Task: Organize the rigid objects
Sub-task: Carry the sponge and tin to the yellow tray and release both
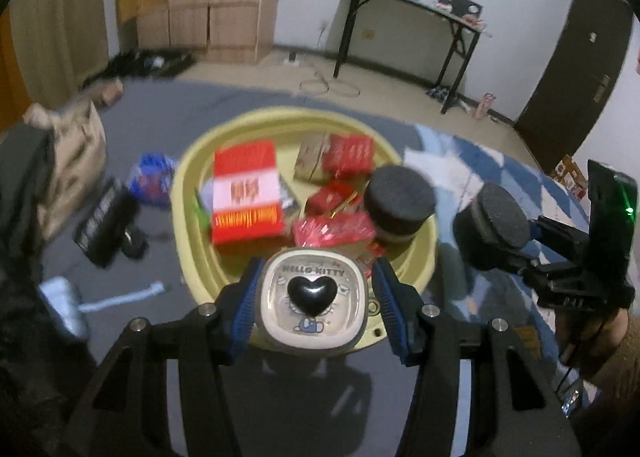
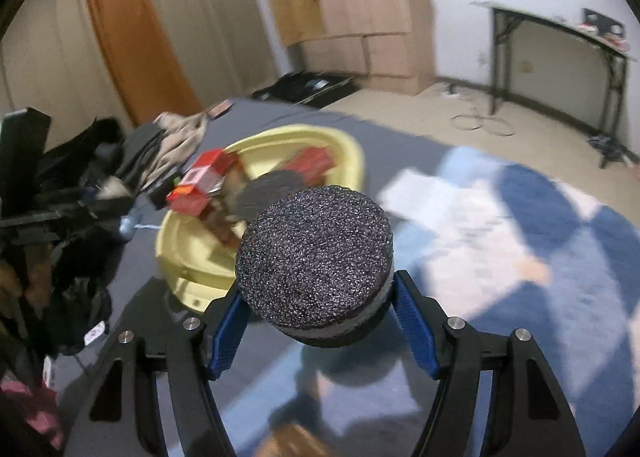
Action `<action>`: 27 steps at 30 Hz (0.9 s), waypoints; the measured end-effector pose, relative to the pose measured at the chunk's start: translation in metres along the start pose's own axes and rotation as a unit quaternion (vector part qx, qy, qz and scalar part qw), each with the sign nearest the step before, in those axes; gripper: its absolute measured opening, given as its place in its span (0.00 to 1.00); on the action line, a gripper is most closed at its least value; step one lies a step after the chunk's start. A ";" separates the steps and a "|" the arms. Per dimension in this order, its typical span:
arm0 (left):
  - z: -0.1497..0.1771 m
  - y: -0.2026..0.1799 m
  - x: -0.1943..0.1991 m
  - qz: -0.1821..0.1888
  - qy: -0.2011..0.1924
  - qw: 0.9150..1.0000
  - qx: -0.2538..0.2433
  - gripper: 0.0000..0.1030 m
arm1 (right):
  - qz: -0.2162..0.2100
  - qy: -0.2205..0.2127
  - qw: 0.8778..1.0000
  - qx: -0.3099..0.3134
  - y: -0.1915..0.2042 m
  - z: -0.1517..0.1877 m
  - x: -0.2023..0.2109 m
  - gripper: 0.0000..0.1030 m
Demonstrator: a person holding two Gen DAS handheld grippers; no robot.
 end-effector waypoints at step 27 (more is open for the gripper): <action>-0.019 0.028 -0.075 0.029 0.018 0.998 0.049 0.55 | 0.016 0.034 0.996 0.081 0.048 -0.058 -0.130 0.67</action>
Point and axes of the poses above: each gripper's, at about its wrist camera, not at the fingertips, and x roughly against the way its jaws point, y to its left, z to its underside, the point moved 8 cm from there along -x, roughly the way its jaws point, and after that the axes turned 14 degrees about y, right-handed, at the moved point
